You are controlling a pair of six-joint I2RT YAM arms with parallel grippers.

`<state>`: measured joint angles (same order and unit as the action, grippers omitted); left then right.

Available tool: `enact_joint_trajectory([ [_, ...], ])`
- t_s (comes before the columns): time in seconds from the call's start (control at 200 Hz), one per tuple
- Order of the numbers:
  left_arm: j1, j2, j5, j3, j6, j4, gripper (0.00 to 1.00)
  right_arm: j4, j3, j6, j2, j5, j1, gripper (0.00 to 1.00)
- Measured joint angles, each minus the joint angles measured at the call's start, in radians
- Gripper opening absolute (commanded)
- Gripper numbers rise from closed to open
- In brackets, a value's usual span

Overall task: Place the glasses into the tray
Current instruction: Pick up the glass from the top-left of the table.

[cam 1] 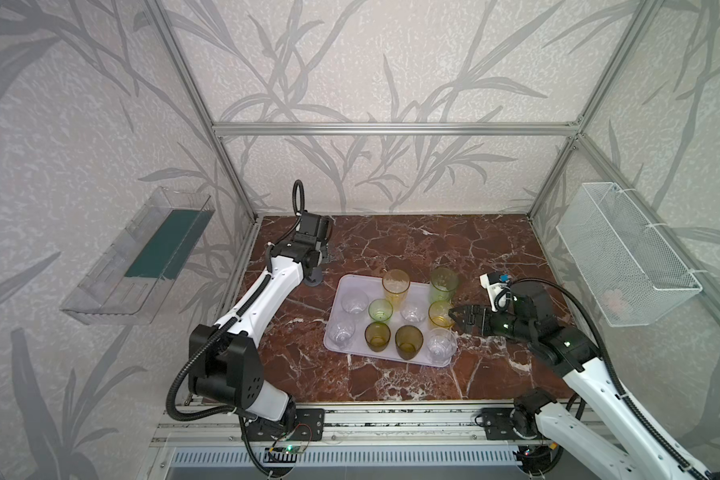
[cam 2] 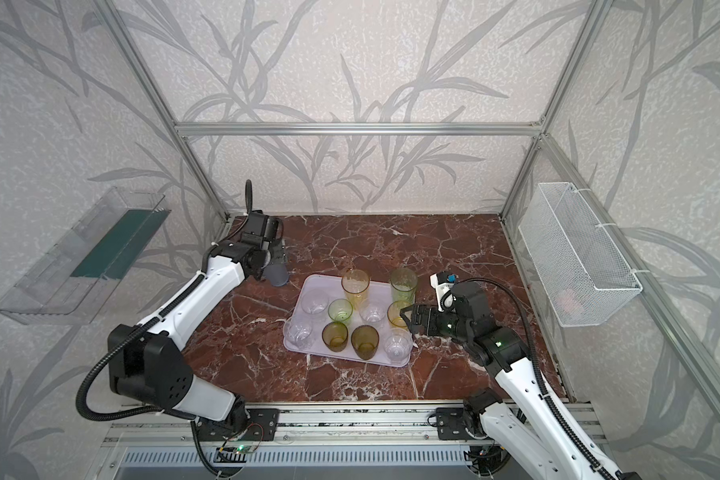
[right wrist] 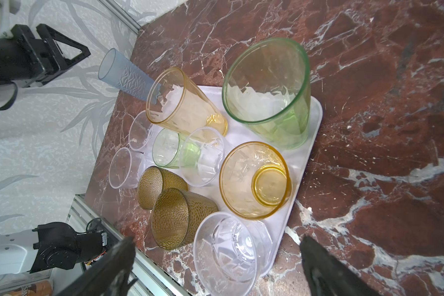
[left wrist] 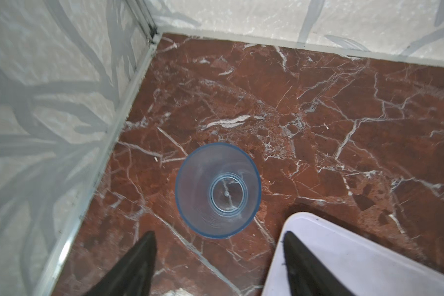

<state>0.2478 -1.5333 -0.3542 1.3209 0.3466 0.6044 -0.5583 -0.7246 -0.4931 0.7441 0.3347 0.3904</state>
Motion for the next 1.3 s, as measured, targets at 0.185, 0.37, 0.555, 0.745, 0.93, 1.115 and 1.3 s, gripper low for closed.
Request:
enact_joint_trajectory([
  [0.185, 0.0, -0.062, 0.037, 0.0, 0.007, -0.006, 0.51, -0.008, 0.0, -0.001, -0.044, -0.012, 0.0, 0.99],
  [0.37, 0.0, -0.078, 0.049, 0.0, 0.003, -0.008, 0.4, -0.015, 0.0, -0.012, -0.049, -0.015, 0.0, 0.99],
  [0.555, -0.007, -0.096, 0.051, 0.004, -0.005, -0.014, 0.34, -0.015, 0.0, -0.024, -0.044, -0.015, 0.0, 0.99],
  [0.745, -0.013, -0.12, 0.054, 0.006, -0.011, -0.014, 0.26, -0.015, 0.0, -0.034, -0.043, -0.015, 0.0, 0.99],
  [0.93, -0.018, -0.139, 0.062, 0.023, -0.014, -0.016, 0.25, -0.015, 0.0, -0.038, -0.043, -0.015, 0.0, 0.99],
  [1.115, -0.02, -0.159, 0.069, 0.038, -0.016, -0.017, 0.21, -0.015, 0.0, -0.039, -0.044, -0.016, 0.0, 0.99],
  [1.3, -0.022, -0.167, 0.073, 0.04, -0.017, -0.022, 0.19, -0.016, 0.0, -0.039, -0.045, -0.019, 0.0, 0.99],
])
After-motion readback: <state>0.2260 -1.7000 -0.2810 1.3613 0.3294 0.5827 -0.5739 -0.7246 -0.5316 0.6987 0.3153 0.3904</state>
